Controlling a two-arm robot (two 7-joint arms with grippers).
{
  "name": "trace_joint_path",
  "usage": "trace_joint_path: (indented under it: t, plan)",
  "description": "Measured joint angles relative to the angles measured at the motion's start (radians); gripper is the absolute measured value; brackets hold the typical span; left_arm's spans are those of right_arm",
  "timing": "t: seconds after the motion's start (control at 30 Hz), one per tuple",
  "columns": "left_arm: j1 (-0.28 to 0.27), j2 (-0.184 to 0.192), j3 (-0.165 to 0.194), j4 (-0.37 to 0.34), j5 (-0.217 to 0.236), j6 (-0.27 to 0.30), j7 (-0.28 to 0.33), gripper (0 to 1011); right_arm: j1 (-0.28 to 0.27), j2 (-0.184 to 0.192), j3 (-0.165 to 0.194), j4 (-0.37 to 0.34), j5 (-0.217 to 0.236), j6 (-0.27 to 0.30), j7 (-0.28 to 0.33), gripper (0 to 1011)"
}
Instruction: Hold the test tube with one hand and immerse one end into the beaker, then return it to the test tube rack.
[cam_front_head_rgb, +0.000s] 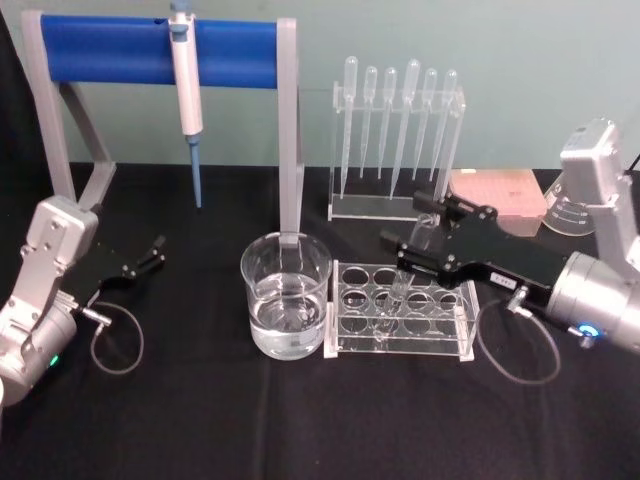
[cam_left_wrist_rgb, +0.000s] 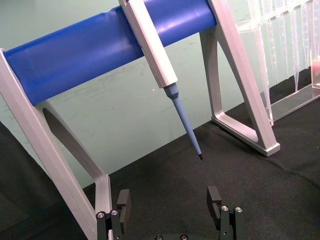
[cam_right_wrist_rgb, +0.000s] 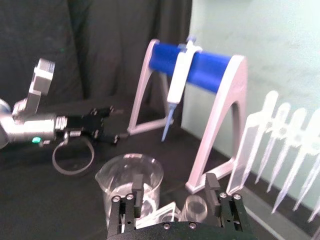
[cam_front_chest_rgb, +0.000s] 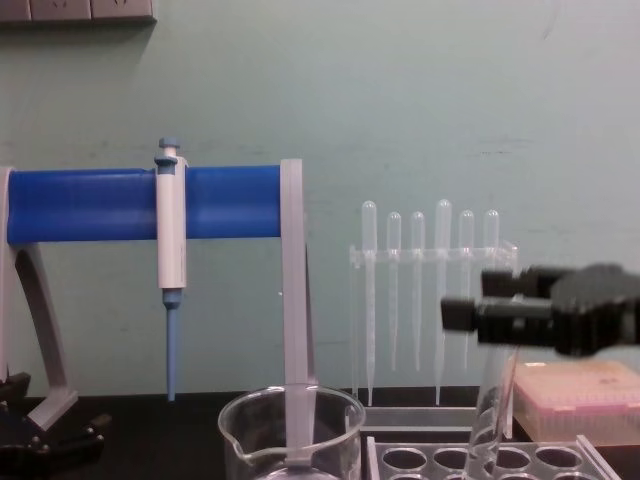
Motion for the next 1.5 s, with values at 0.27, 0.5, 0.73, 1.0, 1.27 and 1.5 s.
trace_joint_path:
  t: [0.27,0.5,0.73,1.0,1.27,1.5]
  plan:
    - [0.0,0.0,0.0,0.0,0.0,0.0,0.0,1000,-0.075,0.0,0.107,-0.103,0.005,-0.047,-0.099,966]
    - [0.0,0.0,0.0,0.0,0.0,0.0,0.0,1000,-0.173,-0.039,0.2,-0.14,-0.033,-0.065,-0.266,1004]
    - [0.0,0.0,0.0,0.0,0.0,0.0,0.0,1000,-0.248,-0.098,0.258,-0.113,-0.093,-0.06,-0.429,1004]
    - [0.0,0.0,0.0,0.0,0.0,0.0,0.0,1000,-0.27,-0.137,0.263,-0.036,-0.164,-0.059,-0.486,1004]
    - [0.0,0.0,0.0,0.0,0.0,0.0,0.0,1000,-0.271,-0.159,0.262,0.009,-0.192,-0.056,-0.483,1004]
    - [0.0,0.0,0.0,0.0,0.0,0.0,0.0,1000,-0.27,-0.162,0.262,0.014,-0.195,-0.056,-0.479,1004]
